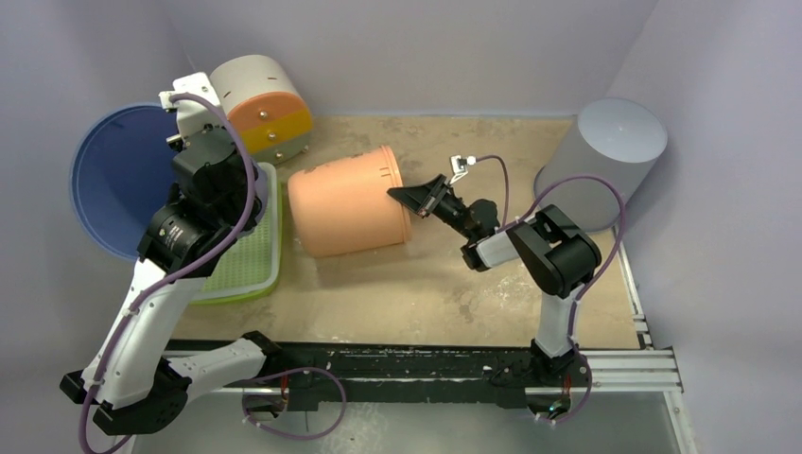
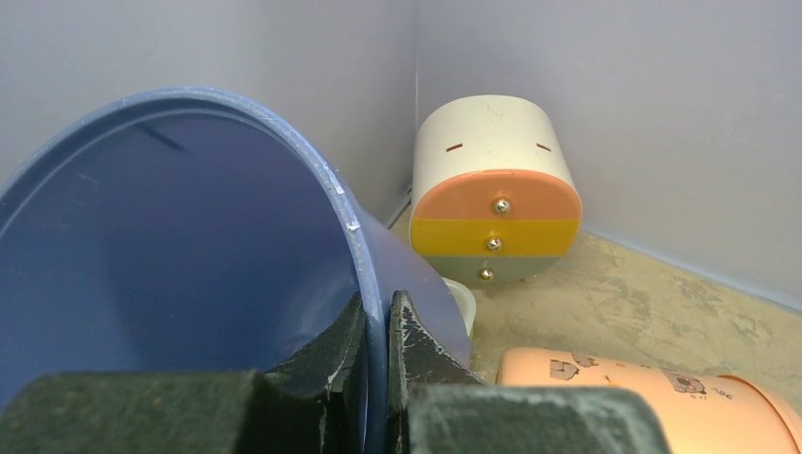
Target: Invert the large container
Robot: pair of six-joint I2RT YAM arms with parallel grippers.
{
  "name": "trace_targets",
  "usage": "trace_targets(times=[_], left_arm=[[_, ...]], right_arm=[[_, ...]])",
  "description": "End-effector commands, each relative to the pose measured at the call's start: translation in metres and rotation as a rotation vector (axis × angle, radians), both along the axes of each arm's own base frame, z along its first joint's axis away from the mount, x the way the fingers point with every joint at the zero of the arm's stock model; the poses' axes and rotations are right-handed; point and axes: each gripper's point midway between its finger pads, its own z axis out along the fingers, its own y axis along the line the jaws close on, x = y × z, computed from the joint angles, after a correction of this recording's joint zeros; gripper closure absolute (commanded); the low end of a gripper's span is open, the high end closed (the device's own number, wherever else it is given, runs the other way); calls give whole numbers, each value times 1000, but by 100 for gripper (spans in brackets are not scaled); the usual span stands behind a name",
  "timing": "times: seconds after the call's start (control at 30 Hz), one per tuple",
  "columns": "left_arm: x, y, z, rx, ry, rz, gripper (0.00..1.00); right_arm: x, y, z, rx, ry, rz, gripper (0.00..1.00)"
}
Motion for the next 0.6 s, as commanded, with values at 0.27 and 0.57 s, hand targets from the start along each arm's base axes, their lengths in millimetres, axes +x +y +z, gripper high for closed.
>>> trace_targets(times=[0.27,0.57], left_arm=[[-8,9,23,-7,-56,30,100],[-14,14,32,-12,-68,41,100]], right_arm=[[-45,-4,95,234,-370,153,100],[-60,-4,158,347,-463,216,100]])
